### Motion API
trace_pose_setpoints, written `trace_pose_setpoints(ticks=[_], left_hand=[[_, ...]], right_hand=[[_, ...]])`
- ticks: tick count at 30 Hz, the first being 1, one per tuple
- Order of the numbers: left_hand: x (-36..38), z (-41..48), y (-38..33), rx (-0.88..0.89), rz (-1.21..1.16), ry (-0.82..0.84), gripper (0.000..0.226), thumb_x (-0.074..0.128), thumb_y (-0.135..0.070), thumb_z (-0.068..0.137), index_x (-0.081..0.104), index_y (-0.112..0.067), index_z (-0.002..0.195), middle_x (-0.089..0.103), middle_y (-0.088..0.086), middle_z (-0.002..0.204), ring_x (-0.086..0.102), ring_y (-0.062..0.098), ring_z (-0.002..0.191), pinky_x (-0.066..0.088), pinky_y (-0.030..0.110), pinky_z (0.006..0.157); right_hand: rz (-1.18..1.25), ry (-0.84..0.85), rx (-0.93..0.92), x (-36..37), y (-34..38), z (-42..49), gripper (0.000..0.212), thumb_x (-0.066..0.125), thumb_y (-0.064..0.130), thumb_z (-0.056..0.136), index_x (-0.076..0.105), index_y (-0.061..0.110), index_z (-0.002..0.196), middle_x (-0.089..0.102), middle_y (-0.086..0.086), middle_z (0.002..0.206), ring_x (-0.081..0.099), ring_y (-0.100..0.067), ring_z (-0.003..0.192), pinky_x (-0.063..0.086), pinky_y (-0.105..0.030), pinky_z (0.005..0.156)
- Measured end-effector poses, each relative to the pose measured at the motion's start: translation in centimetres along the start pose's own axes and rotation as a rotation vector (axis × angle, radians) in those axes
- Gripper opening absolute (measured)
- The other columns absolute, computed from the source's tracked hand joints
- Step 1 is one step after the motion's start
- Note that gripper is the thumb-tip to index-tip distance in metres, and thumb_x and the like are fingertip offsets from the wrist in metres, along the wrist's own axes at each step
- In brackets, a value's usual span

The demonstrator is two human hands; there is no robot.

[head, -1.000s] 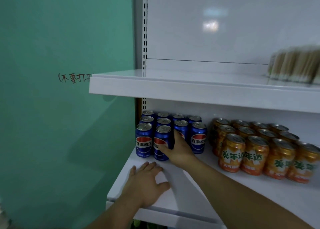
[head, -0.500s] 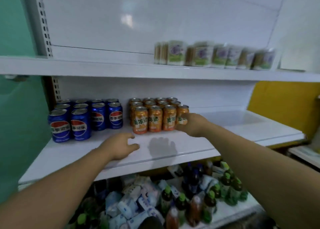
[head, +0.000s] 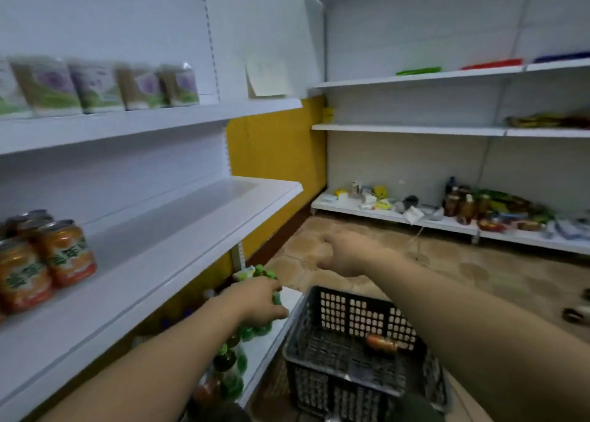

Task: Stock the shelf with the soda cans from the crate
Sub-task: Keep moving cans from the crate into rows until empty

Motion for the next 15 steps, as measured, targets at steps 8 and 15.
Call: trace_pose_setpoints(ticks=[8, 15], left_hand=[[7.9, 11.4, -6.5, 0.15, 0.086, 0.216, 0.064, 0.056, -0.053, 0.088, 0.042, -0.021, 0.141, 0.046, 0.003, 0.142, 0.048, 0.022, 0.125, 0.045, 0.038, 0.101], [14.2, 21.4, -4.5, 0.127, 0.15, 0.297, 0.065, 0.051, -0.059, 0.087, 0.043, -0.02, 0.139, 0.044, 0.005, 0.142, 0.043, 0.024, 0.128, 0.042, 0.042, 0.103]], right_hand=[[0.037, 0.127, 0.31, 6.8, -14.9, 0.8, 0.071, 0.052, 0.053, 0.093, 0.026, 0.02, 0.151, 0.038, -0.007, 0.152, 0.04, -0.028, 0.135, 0.038, -0.039, 0.105], [0.111, 0.252, 0.391, 15.3, -21.5, 7.6, 0.06, 0.055, 0.053, 0.091, 0.044, 0.019, 0.138, 0.051, -0.008, 0.134, 0.052, -0.027, 0.117, 0.047, -0.04, 0.097]])
Point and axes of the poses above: each hand's wrist, its own z-axis towards the middle knuckle, its own x-axis out of the palm, y = z × x, the point moved 3 cm from there along z, towards the middle knuckle
